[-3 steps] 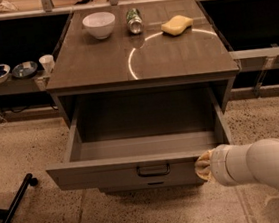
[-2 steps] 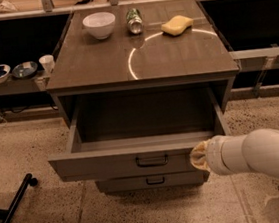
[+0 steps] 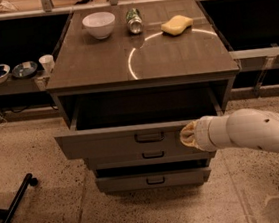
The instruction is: Close top drawer
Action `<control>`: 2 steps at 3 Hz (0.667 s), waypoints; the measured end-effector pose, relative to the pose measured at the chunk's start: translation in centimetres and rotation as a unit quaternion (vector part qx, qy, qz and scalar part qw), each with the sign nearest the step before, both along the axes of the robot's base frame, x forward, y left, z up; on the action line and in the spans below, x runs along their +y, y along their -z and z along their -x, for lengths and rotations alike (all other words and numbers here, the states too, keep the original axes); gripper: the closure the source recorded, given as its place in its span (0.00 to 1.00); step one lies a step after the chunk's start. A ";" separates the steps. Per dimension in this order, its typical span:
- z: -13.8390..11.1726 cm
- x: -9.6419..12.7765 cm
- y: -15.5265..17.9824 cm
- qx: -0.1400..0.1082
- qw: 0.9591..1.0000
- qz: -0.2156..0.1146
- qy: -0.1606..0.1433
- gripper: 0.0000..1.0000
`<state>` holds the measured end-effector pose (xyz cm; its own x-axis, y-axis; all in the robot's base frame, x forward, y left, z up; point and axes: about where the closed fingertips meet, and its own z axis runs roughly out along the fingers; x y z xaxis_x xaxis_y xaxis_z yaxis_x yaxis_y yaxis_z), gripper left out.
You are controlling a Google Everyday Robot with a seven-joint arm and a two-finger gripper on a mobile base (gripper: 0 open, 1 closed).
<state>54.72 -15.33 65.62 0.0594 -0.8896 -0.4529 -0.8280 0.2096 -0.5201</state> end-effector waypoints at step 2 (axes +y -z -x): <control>-5.9 0.3 0.8 0.001 1.000 -0.027 -0.010 1.00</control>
Offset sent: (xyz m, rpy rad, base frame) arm 0.1224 0.0037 -0.0115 0.1145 0.0056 0.0268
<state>60.63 -15.02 64.83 0.0758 -0.8629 -0.4997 -0.8328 0.2208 -0.5077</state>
